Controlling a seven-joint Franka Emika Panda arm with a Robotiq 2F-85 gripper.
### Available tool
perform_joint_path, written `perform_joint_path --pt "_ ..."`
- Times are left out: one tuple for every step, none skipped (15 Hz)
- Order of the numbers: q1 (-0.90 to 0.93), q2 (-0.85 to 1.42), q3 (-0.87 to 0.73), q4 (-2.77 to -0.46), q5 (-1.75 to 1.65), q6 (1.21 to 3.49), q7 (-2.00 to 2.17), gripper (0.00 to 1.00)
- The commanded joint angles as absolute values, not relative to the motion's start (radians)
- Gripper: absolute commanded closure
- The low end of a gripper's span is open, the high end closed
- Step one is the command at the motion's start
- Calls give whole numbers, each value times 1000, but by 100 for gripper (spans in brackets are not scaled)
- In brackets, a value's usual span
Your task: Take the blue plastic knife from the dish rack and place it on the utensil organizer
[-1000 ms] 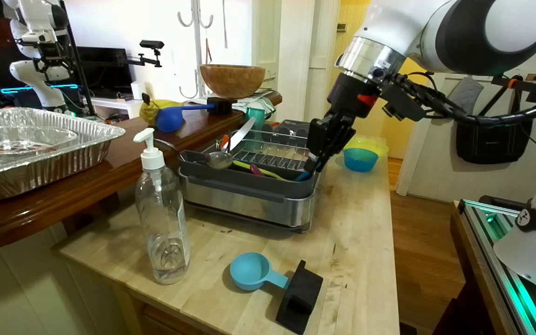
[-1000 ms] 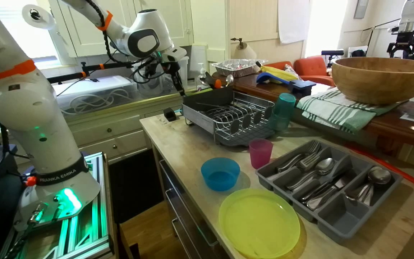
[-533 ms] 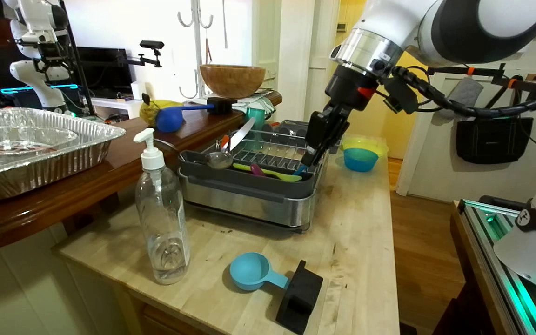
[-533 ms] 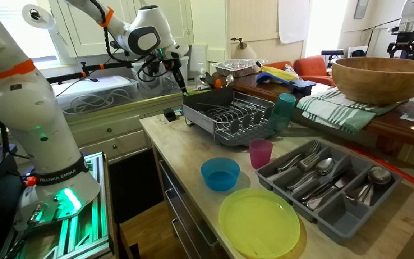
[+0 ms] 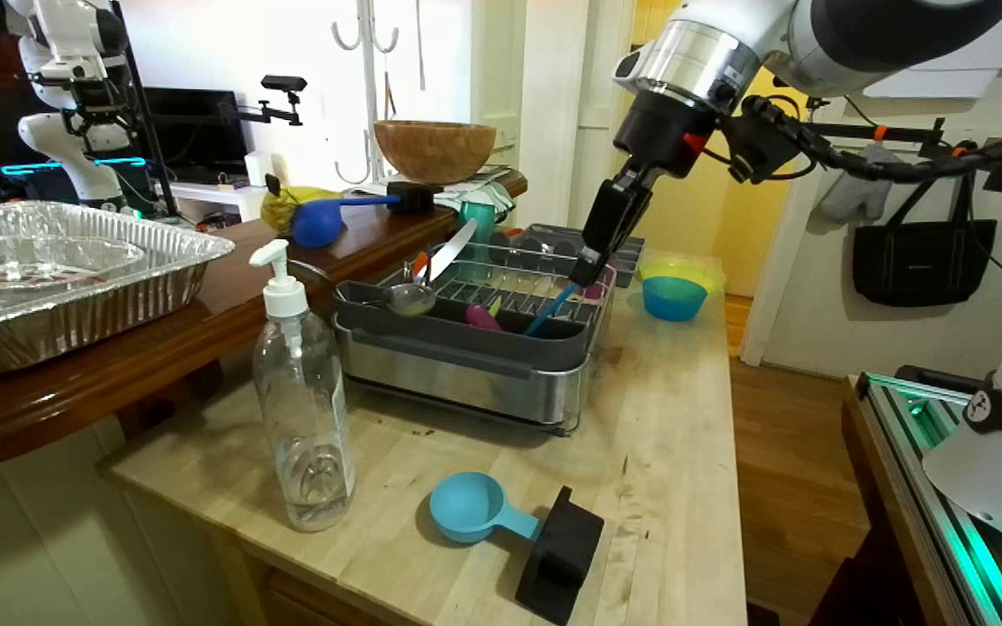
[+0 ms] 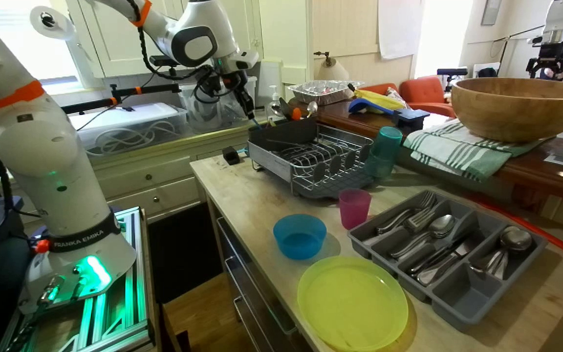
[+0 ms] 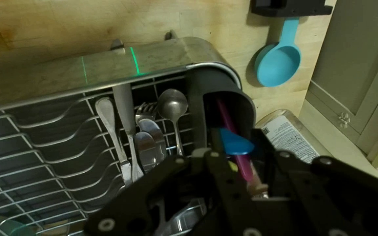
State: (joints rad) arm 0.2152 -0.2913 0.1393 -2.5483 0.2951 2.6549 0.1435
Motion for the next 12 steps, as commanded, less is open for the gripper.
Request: perform_joint_path --pt "226 -320 116 -2542 314 2583 83 93" --pt "227 -327 113 -2542 317 2575 73 93" --pt "227 -334 110 -2540 319 2567 65 93" --pt "229 -345 104 -2542 324 2562 52 93" --pt "229 -355 102 -2541 323 2553 46 93" --pt "229 -367 98 -2541 323 2548 40 93" --pt "231 -379 92 -2541 327 2540 29 93" --pt "233 -393 86 -2542 330 2534 20 93" --pt "237 -410 77 -2542 336 2526 4 93" --pt "243 -424 66 -2544 344 2519 -12 93" --pt "246 -441 57 -2544 348 2505 -24 93" --pt "247 -461 48 -2542 350 2487 -37 93"
